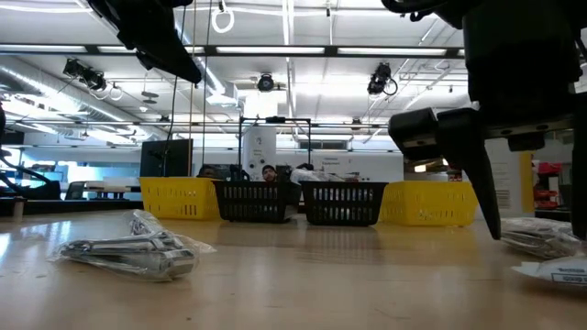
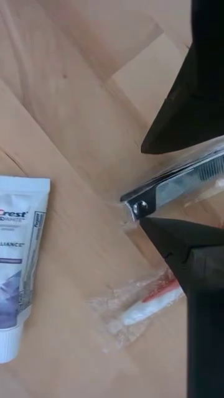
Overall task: Pick & Place Travel size toiletries
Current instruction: Put the silver nail cutter into the right yellow bin
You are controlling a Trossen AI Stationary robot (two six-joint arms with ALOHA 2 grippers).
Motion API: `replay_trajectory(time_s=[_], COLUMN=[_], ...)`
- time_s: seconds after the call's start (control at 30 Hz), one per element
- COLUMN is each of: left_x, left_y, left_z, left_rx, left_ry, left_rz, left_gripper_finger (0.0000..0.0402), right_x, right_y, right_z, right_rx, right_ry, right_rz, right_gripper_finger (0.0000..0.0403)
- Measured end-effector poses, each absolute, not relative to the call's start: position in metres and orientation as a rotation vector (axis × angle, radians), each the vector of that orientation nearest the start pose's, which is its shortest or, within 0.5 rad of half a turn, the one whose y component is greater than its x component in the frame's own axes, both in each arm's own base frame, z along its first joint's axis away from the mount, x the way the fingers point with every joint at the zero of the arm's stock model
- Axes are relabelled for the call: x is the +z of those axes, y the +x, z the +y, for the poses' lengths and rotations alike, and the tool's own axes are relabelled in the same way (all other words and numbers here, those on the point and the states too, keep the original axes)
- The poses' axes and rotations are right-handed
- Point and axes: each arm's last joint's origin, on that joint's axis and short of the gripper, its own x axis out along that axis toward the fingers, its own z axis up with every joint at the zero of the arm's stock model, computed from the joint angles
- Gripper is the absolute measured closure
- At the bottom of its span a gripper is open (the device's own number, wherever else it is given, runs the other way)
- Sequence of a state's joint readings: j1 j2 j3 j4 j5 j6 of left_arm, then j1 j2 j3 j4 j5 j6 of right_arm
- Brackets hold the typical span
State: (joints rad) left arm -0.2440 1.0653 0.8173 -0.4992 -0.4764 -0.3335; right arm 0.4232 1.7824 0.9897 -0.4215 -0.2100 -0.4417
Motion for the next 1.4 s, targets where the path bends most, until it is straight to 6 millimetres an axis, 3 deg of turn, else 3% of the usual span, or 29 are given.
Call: replay_trajectory(time_s=[0.5, 0.83, 1.0, 1.23, 1.4], left_x=[0.269, 0.269, 0.269, 0.269, 0.269], left_y=[0.21, 0.21, 0.21, 0.21, 0.21], left_z=[-0.038, -0.038, -0.038, -0.038, -0.038], left_rx=[0.335, 0.335, 0.335, 0.335, 0.335], left_ry=[-0.053, -0.053, -0.053, -0.053, -0.054], left_rz=[0.654, 0.655, 0.655, 0.655, 0.655], left_gripper_finger=[0.0319, 0.0319, 0.0319, 0.0319, 0.0319], right_x=[0.129, 0.129, 0.131, 0.166, 0.199], right_y=[0.29, 0.293, 0.297, 0.308, 0.303], right_z=[0.137, 0.134, 0.131, 0.116, 0.087], right_rx=[0.799, 0.752, 0.673, 0.315, 0.004], right_ry=[-0.549, -0.513, -0.477, -0.619, -0.531], right_rz=[1.097, 1.096, 1.098, 1.066, 1.04], right_gripper_finger=[0.0245, 0.0322, 0.0324, 0.0318, 0.0322])
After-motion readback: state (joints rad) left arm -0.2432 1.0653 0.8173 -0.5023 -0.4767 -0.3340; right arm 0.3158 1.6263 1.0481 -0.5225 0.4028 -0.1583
